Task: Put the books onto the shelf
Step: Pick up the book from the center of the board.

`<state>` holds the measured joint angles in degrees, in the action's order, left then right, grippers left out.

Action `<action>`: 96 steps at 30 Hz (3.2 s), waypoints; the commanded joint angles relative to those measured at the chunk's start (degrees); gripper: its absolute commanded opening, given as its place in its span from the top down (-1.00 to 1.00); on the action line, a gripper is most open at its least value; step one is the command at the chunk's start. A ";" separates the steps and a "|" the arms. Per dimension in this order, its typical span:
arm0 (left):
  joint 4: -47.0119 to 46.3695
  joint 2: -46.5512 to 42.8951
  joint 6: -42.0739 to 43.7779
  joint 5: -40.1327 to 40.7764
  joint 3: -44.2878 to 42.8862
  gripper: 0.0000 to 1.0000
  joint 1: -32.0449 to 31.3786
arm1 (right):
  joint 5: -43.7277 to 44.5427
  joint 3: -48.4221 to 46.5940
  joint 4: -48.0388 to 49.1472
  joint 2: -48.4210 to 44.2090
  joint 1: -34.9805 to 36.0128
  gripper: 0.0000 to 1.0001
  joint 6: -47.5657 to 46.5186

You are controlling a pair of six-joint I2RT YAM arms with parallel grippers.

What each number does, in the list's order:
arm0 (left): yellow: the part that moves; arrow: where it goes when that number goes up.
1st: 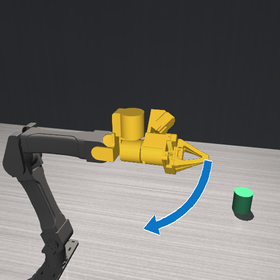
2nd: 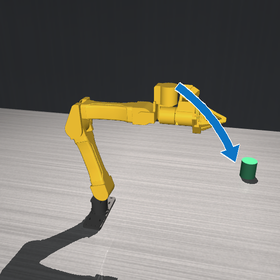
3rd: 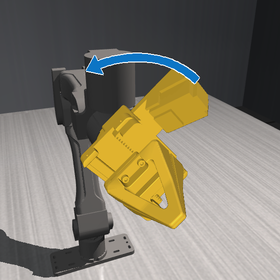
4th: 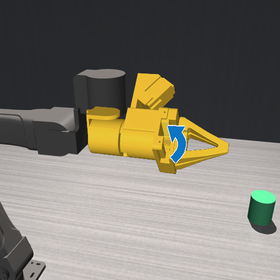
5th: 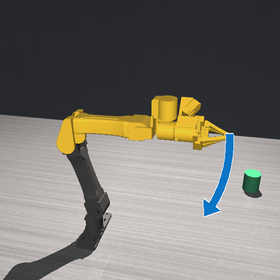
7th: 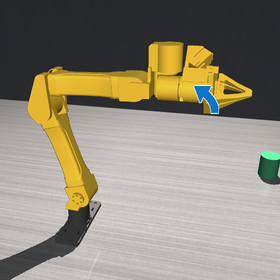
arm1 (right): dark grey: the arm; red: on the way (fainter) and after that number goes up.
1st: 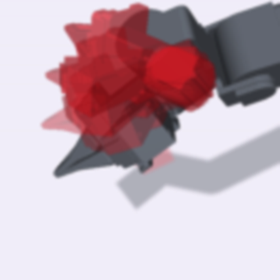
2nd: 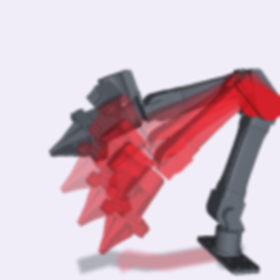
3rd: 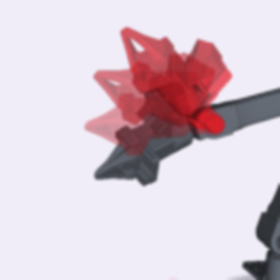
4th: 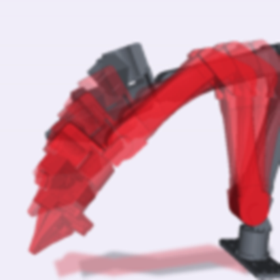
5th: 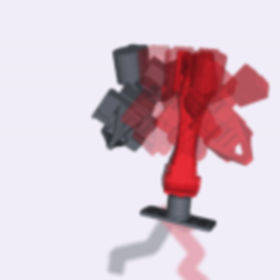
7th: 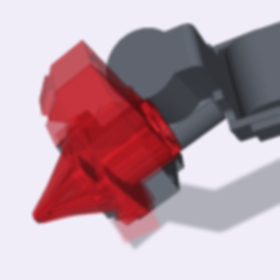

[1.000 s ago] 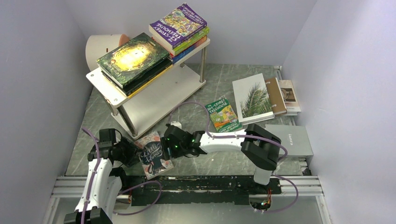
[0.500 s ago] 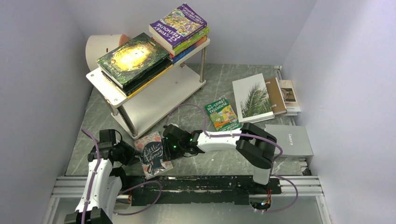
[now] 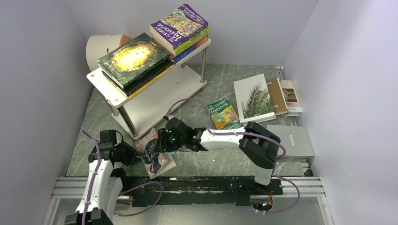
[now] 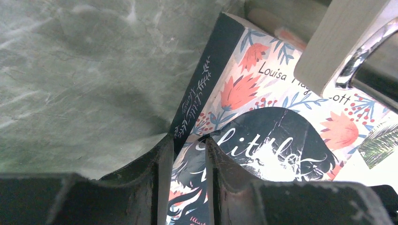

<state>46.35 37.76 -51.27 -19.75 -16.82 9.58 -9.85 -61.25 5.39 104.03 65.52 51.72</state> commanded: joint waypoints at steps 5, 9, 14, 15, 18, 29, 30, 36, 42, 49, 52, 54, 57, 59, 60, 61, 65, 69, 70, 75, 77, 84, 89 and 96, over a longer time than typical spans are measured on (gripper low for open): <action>-0.39 -0.31 -1.08 -3.28 -0.33 0.29 -0.34 | 5.40 -3.69 -0.59 3.01 0.15 0.01 1.60; -0.37 -0.15 -0.83 -3.19 -1.06 0.27 -0.36 | 5.88 -3.89 -0.32 2.94 -0.20 0.12 0.26; 1.10 -0.12 0.17 -1.96 -3.31 0.18 -0.36 | 2.89 -4.39 1.38 2.85 -1.55 0.68 -0.27; 1.86 -0.26 0.49 -1.24 -4.22 0.11 -0.36 | 2.70 -4.03 1.58 2.32 -1.92 0.82 -0.41; 3.88 -0.87 1.40 0.38 -7.28 -0.14 -0.33 | 0.84 -1.32 3.45 -0.87 -3.61 1.00 -0.90; 12.20 -5.43 2.41 15.54 -20.64 -0.33 -0.34 | -3.49 9.96 2.04 -22.94 -11.96 1.00 -4.99; 12.92 -5.45 3.03 18.04 -22.61 -0.35 -0.34 | -2.84 10.73 1.75 -25.84 -12.82 1.00 -5.09; 16.84 -4.25 6.73 35.15 -37.83 -0.40 -0.29 | 4.90 14.22 -0.18 -38.68 -17.14 1.00 -4.36; 15.44 -0.50 14.20 39.55 -53.80 -0.40 -0.44 | 13.82 13.93 0.51 -49.62 -17.82 1.00 -6.39; 10.98 6.36 22.75 30.77 -73.75 -0.44 -3.05 | 13.64 9.43 8.28 -53.12 -17.88 1.00 -11.09; 9.73 9.63 24.84 25.76 -80.91 -0.46 -4.73 | 10.35 7.08 11.77 -52.67 -17.84 1.00 -13.79; 8.58 11.77 26.33 21.67 -84.75 -0.48 -6.30 | 6.37 5.21 13.65 -52.24 -17.88 1.00 -15.33; 5.95 14.55 28.75 14.81 -88.96 -0.50 -8.90 | 1.48 4.04 16.96 -52.02 -17.84 1.00 -16.57; 3.18 15.80 30.61 7.21 -90.27 -0.52 -11.41 | -1.95 3.48 18.66 -51.96 -17.92 1.00 -17.07; 1.75 16.37 31.28 2.78 -90.51 -0.54 -12.66 | -3.68 2.87 18.73 -51.64 -17.91 1.00 -17.73; 0.15 16.91 31.87 -1.70 -90.53 -0.56 -13.46 | -5.26 1.96 18.37 -51.24 -17.87 1.00 -18.47; -6.99 18.79 31.36 -23.92 -87.19 -0.83 -15.40 | -11.95 -2.65 15.09 -48.93 -17.87 1.00 -21.18; -13.65 18.89 27.74 -36.65 -81.62 -0.94 -18.52 | -16.03 -7.54 10.81 -46.86 -17.82 1.00 -22.47; -13.72 18.66 27.93 -37.17 -80.80 -0.94 -19.20 | -16.76 -8.35 10.01 -46.37 -17.87 1.00 -22.71; -15.82 17.68 27.14 -39.54 -77.01 -0.94 -21.32 | -20.18 -10.64 8.92 -44.16 -17.88 1.00 -22.83; -17.07 17.61 26.27 -40.38 -76.27 -0.94 -21.72 | -21.25 -12.21 7.13 -43.09 -17.89 1.00 -23.86; -14.62 19.90 27.40 -39.61 -79.45 -0.66 -22.91 | -24.89 -15.45 0.47 -41.20 -17.87 1.00 -30.38; -11.17 19.82 30.14 -37.06 -79.96 -0.31 -23.68 | -26.12 -16.97 -3.31 -41.18 -17.90 1.00 -35.13; -11.14 22.06 29.66 -39.40 -79.72 0.89 -24.09 | -25.41 -22.35 -8.22 -37.45 -17.89 1.00 -38.94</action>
<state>34.44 58.72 -22.26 -56.95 -95.31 -13.67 -36.47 -78.91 -3.46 65.28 47.79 15.77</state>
